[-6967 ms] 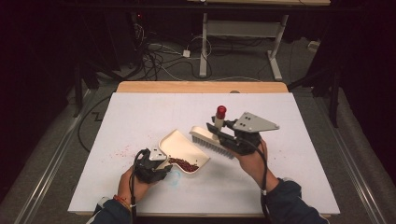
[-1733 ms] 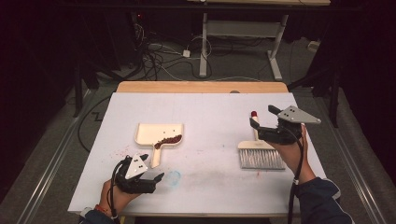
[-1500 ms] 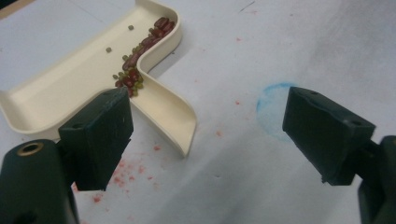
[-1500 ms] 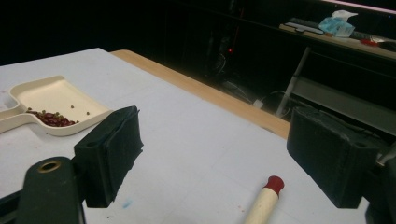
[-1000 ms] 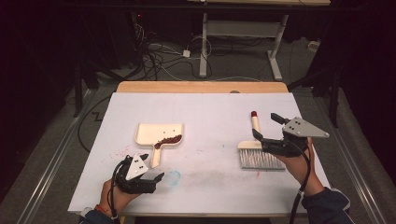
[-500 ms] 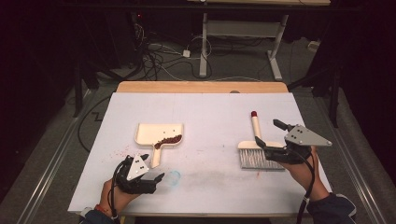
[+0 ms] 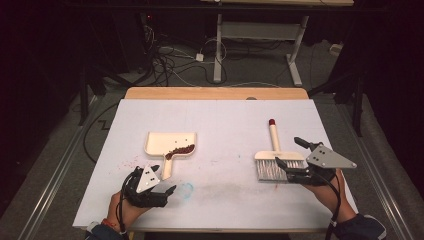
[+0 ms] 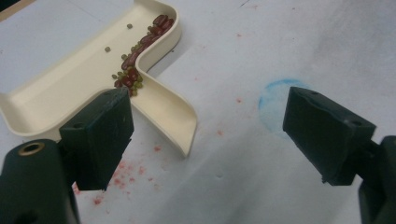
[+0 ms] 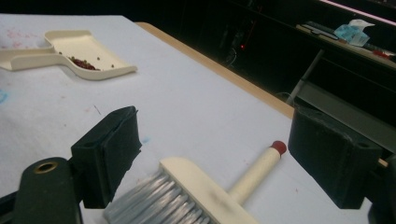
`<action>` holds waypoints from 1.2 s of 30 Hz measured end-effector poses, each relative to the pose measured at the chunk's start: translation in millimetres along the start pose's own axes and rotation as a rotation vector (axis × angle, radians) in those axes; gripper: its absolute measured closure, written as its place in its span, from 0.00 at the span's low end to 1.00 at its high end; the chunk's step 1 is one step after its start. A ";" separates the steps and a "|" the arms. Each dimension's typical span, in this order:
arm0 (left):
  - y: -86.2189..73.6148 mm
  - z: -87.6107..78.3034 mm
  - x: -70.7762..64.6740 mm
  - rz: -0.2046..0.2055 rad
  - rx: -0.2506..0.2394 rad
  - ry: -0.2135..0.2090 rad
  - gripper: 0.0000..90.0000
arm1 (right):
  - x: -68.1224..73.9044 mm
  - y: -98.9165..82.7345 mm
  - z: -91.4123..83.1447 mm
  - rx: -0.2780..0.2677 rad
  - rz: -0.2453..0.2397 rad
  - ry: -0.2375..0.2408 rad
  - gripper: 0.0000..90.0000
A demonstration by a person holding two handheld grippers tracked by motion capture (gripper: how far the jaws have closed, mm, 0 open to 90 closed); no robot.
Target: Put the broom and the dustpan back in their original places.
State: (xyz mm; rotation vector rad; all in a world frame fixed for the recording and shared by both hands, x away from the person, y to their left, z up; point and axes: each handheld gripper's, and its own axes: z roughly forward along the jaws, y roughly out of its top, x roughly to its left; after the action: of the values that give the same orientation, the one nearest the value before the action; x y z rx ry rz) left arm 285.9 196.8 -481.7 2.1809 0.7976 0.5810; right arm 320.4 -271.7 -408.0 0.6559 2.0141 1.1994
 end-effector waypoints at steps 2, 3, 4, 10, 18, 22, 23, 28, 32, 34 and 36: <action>0.2 0.0 0.5 -0.002 0.002 0.002 0.18 | 1.6 -3.6 -0.7 0.010 -0.015 0.001 0.19; 0.3 -0.2 0.7 -0.003 0.001 0.000 0.18 | 2.2 -5.4 -1.1 0.014 -0.021 -0.003 0.19; 0.3 -0.2 0.6 -0.003 0.001 0.001 0.18 | 2.6 -7.4 -1.5 0.016 -0.020 -0.001 0.19; 0.4 -0.3 0.7 0.000 -0.002 0.002 0.18 | 5.2 -19.1 -4.1 0.037 -0.024 0.010 0.19; 0.7 -0.8 0.6 0.002 -0.002 0.009 0.18 | 5.4 -38.3 -8.2 0.064 0.000 0.023 0.19; 1.5 -0.8 0.6 -0.004 -0.013 0.012 0.18 | 7.4 -47.6 -9.7 0.074 0.015 0.034 0.19; 1.4 -0.6 0.5 -0.003 -0.013 0.011 0.18 | 8.2 -50.3 -10.2 0.077 0.022 0.035 0.19; 2.1 -0.1 0.3 0.001 -0.016 0.010 0.18 | 13.6 -63.1 -12.9 0.098 0.046 0.038 0.19; 2.4 -0.8 -0.3 0.009 -0.016 0.012 0.18 | 16.8 -66.6 -13.9 0.111 0.033 0.036 0.19; 2.2 -1.0 -0.6 0.011 -0.015 0.014 0.18 | 17.3 -65.8 -14.7 0.103 0.028 0.037 0.19; 2.5 -1.1 -1.7 0.016 -0.012 0.016 0.18 | 17.8 -65.6 -15.4 0.101 0.024 0.040 0.19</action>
State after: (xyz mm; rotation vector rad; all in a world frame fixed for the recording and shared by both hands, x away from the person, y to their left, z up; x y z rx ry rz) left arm 284.9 194.8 -479.4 2.1757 0.7832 0.6107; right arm 292.4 -296.6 -466.9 0.7119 2.1172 1.1389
